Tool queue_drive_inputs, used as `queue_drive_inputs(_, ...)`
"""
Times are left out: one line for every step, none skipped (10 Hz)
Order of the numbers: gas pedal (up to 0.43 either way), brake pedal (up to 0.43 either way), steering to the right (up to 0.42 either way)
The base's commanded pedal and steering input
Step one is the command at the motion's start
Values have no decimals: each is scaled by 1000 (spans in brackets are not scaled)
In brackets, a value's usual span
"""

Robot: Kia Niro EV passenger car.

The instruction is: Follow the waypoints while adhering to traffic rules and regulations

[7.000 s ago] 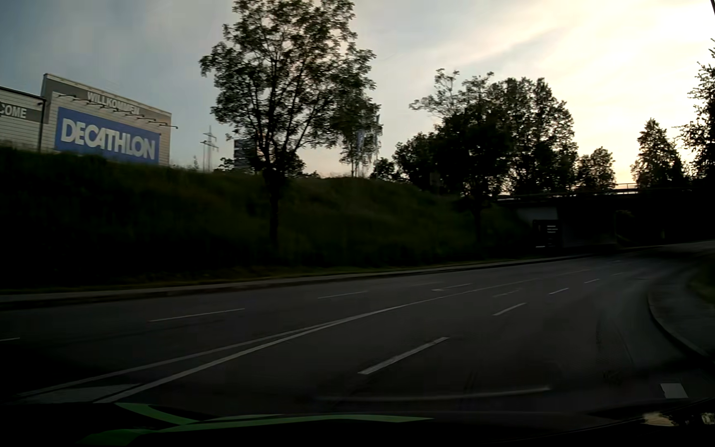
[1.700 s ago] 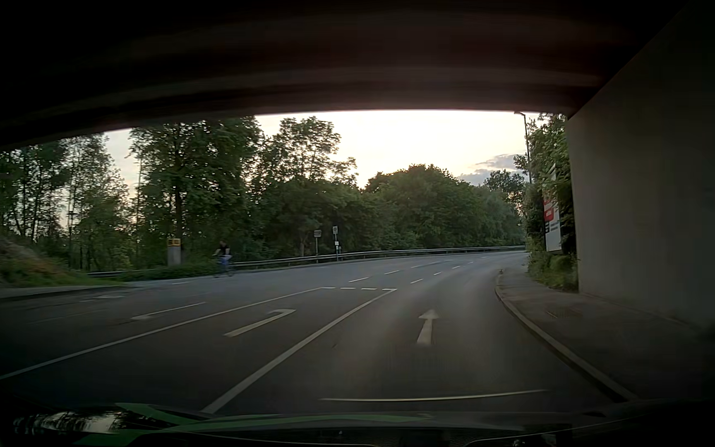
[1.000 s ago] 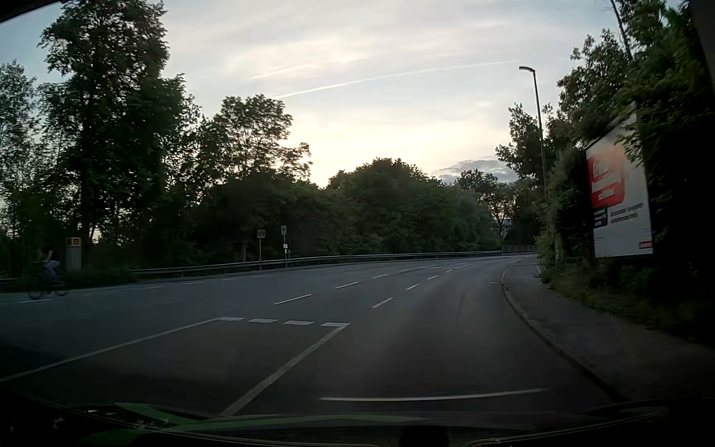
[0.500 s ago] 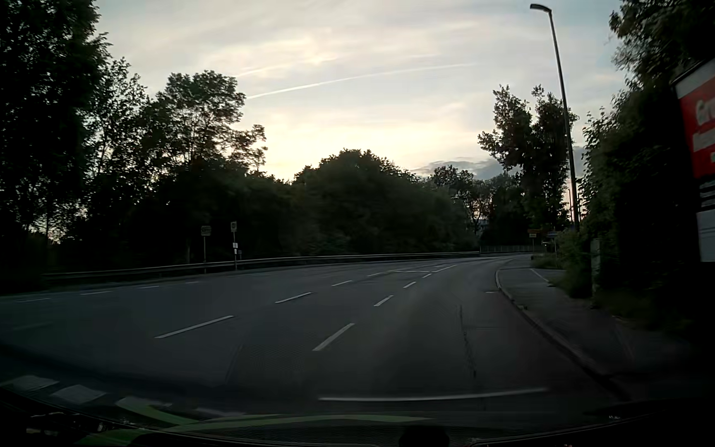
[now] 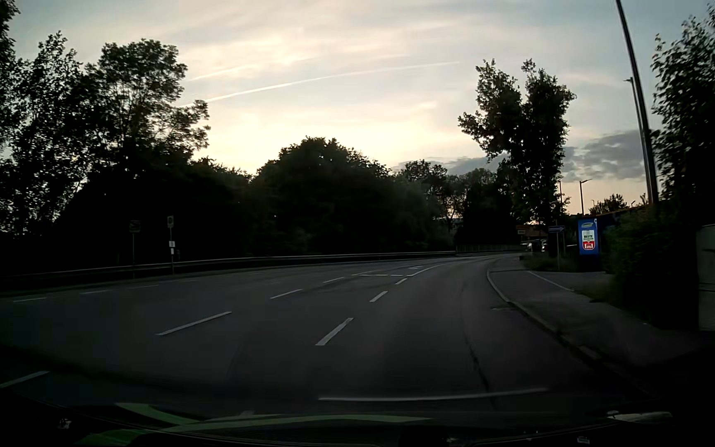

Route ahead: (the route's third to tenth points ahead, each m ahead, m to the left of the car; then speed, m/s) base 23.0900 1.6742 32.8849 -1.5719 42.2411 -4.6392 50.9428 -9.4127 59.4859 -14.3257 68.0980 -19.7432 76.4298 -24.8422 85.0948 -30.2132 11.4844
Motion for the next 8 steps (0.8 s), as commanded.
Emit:
queue_drive_inputs(169,0,45)
queue_drive_inputs(169,0,43)
queue_drive_inputs(169,0,40)
queue_drive_inputs(169,0,39)
queue_drive_inputs(169,0,37)
queue_drive_inputs(157,0,35)
queue_drive_inputs(157,0,33)
queue_drive_inputs(157,0,33)
